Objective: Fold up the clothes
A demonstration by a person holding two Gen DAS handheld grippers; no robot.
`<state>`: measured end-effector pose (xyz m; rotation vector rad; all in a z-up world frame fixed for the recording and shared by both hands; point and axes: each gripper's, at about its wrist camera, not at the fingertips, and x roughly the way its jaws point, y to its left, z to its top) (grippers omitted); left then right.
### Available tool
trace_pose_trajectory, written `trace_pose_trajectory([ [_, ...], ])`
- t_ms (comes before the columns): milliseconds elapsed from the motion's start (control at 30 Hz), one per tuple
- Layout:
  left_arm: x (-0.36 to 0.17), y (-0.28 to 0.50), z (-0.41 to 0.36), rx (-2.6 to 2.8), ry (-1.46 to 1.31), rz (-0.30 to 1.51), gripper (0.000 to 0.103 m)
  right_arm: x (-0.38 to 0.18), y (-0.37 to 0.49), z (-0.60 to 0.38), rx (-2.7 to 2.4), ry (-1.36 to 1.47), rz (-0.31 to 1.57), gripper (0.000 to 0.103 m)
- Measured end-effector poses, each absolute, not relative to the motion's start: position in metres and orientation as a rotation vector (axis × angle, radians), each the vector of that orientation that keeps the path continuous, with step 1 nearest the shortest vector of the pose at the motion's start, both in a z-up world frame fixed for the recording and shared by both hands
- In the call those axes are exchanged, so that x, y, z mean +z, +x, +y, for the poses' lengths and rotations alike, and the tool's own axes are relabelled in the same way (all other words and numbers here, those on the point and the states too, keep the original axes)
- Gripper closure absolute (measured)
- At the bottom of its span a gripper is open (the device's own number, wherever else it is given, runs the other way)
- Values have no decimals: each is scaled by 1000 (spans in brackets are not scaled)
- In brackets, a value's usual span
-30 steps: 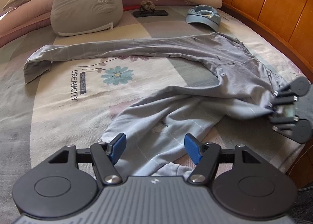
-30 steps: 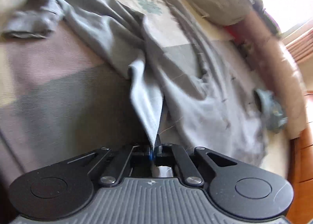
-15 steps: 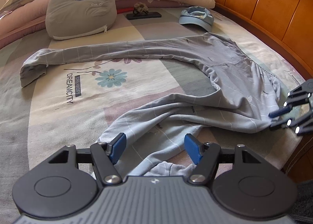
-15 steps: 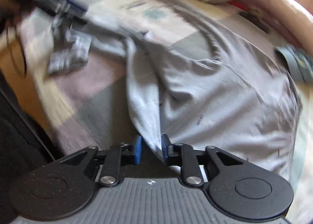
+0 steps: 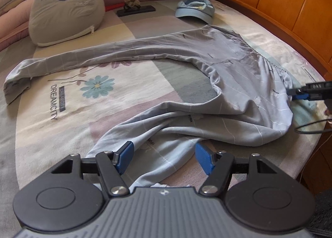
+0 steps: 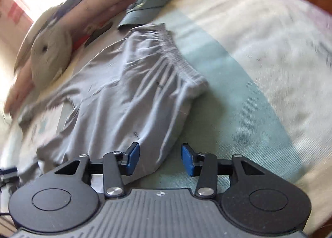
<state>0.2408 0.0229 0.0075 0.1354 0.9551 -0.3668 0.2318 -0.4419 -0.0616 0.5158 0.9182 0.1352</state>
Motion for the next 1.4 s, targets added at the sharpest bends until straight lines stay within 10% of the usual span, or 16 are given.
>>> trace_pose_trajectory([
  [100, 7, 243, 17, -375, 147, 962, 36, -67, 236, -444, 122, 532, 868, 58],
  [200, 8, 243, 13, -379, 157, 964, 36, -69, 238, -444, 83, 514, 859, 96],
  [267, 7, 242, 14, -376, 151, 968, 36, -69, 235, -444, 60, 508, 865, 98],
  [1400, -11, 241, 23, -316, 116, 1021, 35, -36, 203, -345, 286, -131, 1007, 64],
])
